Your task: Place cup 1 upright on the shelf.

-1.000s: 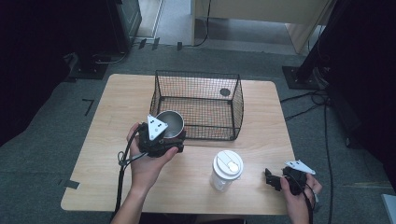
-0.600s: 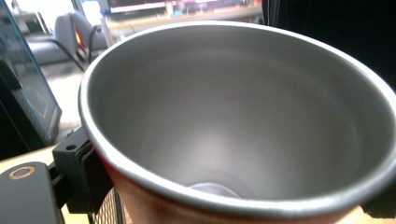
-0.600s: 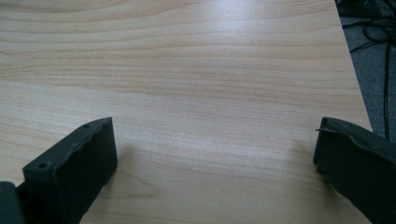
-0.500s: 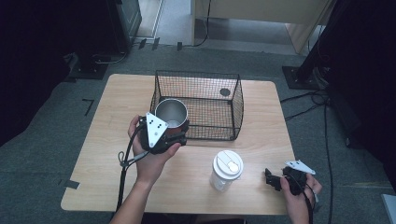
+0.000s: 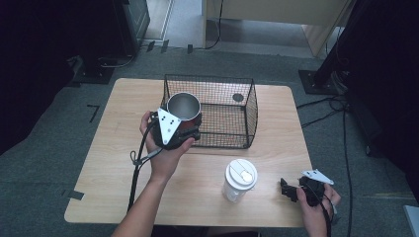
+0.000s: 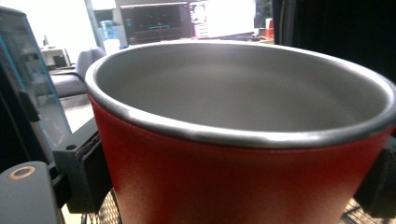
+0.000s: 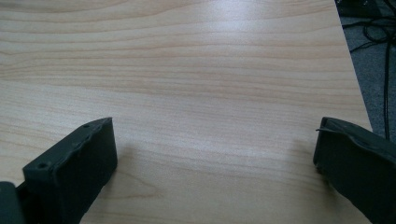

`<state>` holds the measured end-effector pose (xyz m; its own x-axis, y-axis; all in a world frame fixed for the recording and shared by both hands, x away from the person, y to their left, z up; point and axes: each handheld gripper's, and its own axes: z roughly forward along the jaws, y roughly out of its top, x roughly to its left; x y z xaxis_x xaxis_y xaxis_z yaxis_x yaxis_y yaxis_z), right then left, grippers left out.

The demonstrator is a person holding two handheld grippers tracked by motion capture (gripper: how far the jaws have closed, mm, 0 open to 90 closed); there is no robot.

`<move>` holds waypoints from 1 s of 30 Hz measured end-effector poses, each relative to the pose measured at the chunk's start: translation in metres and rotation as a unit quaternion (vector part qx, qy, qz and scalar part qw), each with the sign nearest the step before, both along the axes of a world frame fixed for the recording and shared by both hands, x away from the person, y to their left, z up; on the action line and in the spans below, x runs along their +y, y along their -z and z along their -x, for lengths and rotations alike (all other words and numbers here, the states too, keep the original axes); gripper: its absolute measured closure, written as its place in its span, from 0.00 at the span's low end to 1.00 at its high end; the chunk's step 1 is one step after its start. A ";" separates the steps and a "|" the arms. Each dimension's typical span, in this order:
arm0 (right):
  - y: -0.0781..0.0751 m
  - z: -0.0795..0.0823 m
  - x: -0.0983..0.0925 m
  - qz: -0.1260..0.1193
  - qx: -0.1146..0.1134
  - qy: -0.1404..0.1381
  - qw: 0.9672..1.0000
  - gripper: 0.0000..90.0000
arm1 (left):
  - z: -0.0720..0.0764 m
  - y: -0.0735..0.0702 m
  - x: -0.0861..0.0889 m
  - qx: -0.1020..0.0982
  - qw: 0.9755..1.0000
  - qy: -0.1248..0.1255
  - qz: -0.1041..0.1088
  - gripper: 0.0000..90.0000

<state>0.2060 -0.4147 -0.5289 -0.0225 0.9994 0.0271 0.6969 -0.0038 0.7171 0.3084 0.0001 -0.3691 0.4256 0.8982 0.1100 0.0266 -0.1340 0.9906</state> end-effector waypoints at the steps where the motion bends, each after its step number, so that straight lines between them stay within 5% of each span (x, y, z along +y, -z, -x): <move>1: 0.000 0.000 0.000 0.000 0.000 0.000 1.000 0.00 | -0.002 0.001 -0.001 -0.002 1.000 -0.003 0.002 0.08; 11: 0.000 0.000 0.000 0.000 0.000 0.000 1.000 0.00 | -0.030 0.006 -0.009 -0.004 1.000 -0.012 0.000 0.08; 19: 0.000 0.000 0.000 0.000 0.000 0.000 1.000 0.00 | -0.058 0.015 -0.016 0.023 1.000 -0.016 0.003 0.08; 27: 0.000 0.000 0.000 0.000 0.000 0.000 1.000 0.00 | -0.085 0.030 -0.022 0.075 0.997 -0.030 -0.008 0.08; 30: 0.000 0.000 0.000 0.000 0.000 0.000 1.000 0.00 | -0.096 0.039 -0.025 0.112 0.993 -0.033 -0.026 0.08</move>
<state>0.2060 -0.4148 -0.5289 -0.0229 0.9994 0.0270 0.6972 -0.0034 0.7169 0.4047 -0.0246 -0.4082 0.3846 0.9207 0.0664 0.2562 -0.1756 0.9505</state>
